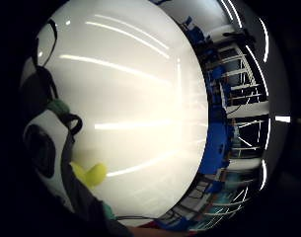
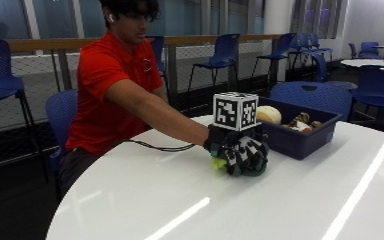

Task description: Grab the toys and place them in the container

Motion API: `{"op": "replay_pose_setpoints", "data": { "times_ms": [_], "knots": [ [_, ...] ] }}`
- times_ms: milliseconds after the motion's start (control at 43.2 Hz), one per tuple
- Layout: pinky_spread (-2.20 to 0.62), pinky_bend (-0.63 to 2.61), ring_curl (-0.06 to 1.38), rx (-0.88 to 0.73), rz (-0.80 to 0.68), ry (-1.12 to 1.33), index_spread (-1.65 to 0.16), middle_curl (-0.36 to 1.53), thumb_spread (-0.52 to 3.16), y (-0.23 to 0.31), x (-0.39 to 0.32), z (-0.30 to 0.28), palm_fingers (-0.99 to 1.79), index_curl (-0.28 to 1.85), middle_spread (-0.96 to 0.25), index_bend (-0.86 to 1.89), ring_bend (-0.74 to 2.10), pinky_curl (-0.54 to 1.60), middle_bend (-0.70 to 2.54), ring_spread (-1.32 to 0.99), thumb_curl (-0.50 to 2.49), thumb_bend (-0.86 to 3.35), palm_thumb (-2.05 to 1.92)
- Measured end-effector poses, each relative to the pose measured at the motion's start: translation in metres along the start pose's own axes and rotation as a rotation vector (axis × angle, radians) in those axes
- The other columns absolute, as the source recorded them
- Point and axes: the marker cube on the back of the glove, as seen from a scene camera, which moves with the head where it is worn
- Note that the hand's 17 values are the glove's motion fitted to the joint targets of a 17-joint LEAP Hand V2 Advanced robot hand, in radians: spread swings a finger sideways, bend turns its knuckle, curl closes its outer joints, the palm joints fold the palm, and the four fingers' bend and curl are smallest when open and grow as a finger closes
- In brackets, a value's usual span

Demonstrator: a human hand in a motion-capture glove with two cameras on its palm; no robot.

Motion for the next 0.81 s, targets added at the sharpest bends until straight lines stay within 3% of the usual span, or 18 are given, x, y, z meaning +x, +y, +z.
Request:
{"op": "replay_pose_setpoints", "data": {
  "times_ms": [162, 533, 811],
  "knots": [
    [-0.45, 1.05, 0.58, -0.042, -0.017, -0.088, -0.43, 0.57, 0.78, 0.011, -0.006, -0.027, 1.13, 0.28, -0.44, 0.38, 1.10, 0.42, 0.75, -0.46, 0.77, 0.13, 0.67],
    [-0.44, 1.09, 0.61, 0.084, -0.087, -0.068, -0.43, 0.71, 0.64, 0.022, -0.043, -0.157, 1.07, 0.37, -0.47, 0.41, 1.17, 0.45, 0.80, -0.45, 0.89, 0.10, 0.67],
    [-0.44, 1.11, 0.62, 0.094, -0.147, -0.095, -0.45, 0.80, 0.61, 0.037, -0.088, -0.197, 1.03, 0.44, -0.49, 0.37, 1.18, 0.47, 0.77, -0.44, 0.96, 0.07, 0.65]
  ]
}}
